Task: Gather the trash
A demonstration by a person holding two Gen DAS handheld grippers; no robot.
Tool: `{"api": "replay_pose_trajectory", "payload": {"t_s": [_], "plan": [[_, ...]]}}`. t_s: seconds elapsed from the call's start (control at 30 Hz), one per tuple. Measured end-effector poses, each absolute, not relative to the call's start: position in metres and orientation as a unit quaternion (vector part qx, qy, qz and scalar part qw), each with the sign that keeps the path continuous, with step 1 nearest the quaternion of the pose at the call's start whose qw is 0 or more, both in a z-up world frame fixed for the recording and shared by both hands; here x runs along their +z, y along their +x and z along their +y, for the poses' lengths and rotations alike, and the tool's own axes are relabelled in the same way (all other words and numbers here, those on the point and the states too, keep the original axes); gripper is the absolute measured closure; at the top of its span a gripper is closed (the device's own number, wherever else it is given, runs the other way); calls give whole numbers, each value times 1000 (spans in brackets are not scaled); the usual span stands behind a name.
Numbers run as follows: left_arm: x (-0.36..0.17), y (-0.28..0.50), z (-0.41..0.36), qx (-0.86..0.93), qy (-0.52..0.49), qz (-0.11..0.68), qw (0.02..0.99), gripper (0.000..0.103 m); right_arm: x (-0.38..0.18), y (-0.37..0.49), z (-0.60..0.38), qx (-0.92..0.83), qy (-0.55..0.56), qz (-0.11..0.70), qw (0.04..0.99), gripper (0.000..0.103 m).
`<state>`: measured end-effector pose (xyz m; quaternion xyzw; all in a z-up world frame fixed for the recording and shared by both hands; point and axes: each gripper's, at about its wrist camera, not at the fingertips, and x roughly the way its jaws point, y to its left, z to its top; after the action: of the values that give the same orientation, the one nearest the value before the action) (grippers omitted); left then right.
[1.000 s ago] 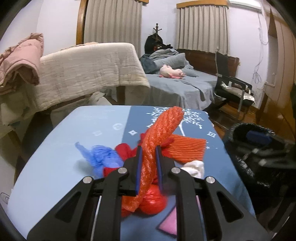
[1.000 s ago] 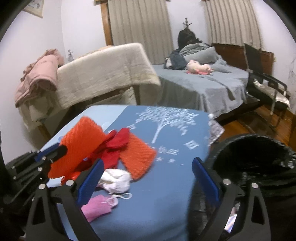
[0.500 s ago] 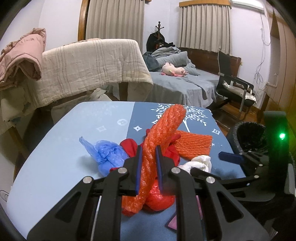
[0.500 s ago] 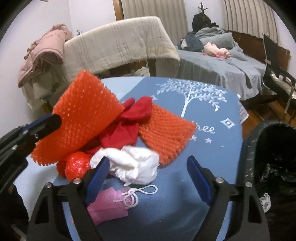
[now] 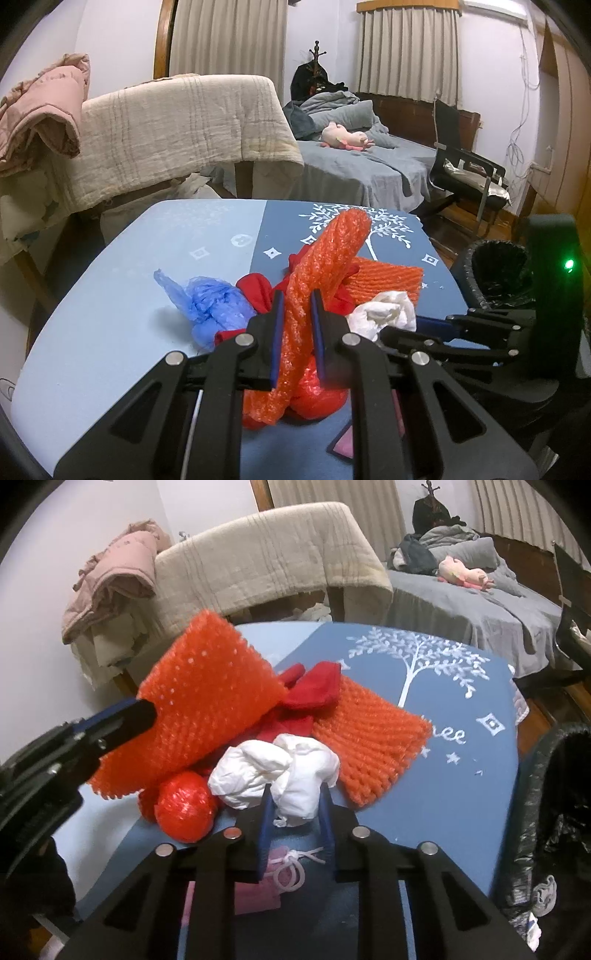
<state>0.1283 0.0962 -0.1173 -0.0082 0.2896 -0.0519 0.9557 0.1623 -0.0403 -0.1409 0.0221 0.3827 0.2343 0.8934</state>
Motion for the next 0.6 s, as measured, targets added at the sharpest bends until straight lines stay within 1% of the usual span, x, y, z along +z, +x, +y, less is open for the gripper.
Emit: {"api": "replay_pose_trajectory", "payload": {"t_s": [0.3, 0.6], "plan": [[-103, 126, 88, -62, -11, 273, 960, 90, -105, 157, -62, 222, 39, 343, 912, 80], [-78, 121, 69, -82, -9, 246, 966, 90, -69, 150, -89, 203, 47, 305, 929, 80]]}}
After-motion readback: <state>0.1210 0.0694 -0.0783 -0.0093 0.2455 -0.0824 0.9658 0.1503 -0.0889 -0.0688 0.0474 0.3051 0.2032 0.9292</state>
